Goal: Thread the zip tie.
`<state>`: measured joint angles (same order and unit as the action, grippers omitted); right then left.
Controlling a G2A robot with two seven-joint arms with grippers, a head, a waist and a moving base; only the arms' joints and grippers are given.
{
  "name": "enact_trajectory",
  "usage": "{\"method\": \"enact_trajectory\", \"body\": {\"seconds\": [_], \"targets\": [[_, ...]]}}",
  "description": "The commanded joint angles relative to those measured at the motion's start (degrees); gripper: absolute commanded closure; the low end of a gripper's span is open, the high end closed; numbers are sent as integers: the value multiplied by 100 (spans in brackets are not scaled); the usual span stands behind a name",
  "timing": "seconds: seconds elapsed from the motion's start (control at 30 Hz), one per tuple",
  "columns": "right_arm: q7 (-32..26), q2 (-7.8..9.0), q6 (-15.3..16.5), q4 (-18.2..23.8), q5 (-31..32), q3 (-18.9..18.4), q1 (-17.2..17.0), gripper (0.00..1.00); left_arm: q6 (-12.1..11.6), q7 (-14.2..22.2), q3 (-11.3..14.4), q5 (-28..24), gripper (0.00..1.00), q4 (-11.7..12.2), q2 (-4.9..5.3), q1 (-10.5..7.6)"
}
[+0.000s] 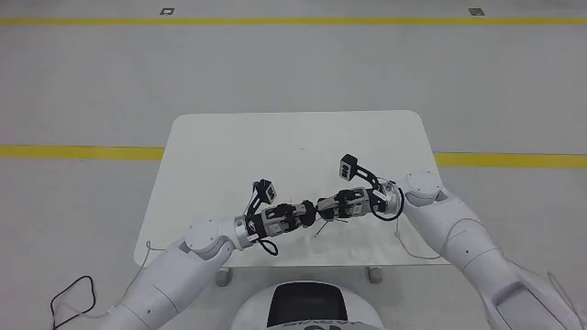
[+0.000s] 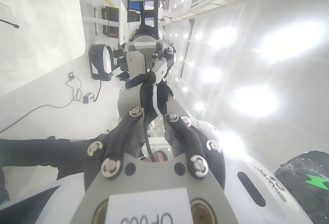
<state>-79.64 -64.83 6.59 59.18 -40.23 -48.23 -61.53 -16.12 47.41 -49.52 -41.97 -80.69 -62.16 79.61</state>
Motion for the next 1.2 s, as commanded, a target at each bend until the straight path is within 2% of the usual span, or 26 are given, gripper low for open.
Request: {"method": "enact_trajectory", "body": {"seconds": [0.0, 0.53, 0.67, 0.87, 0.9, 0.93, 1.17], "targets": [[0, -2, 14, 4, 9, -3, 0, 100, 5, -6, -1, 4, 93, -1, 0, 0], [0, 26, 85, 113, 59, -6, -24, 100, 22, -21, -5, 0, 92, 18, -6, -1], [0, 32, 75, 121, 64, -1, -25, 100, 22, -13, -5, 1, 100, 25, -8, -4], [0, 32, 65, 112, 55, 5, -24, 100, 15, -2, -7, 5, 100, 35, -9, -5], [0, 31, 59, 96, 30, -4, -28, 82, 10, 0, -7, 7, 100, 37, -9, -4], [6, 31, 46, 75, 35, -16, -24, 0, 2, 4, -9, 8, 100, 44, -9, -2], [84, 43, 84, 53, 36, -128, -50, 0, -211, -20, -71, 143, 100, 96, 4, 3]]}}
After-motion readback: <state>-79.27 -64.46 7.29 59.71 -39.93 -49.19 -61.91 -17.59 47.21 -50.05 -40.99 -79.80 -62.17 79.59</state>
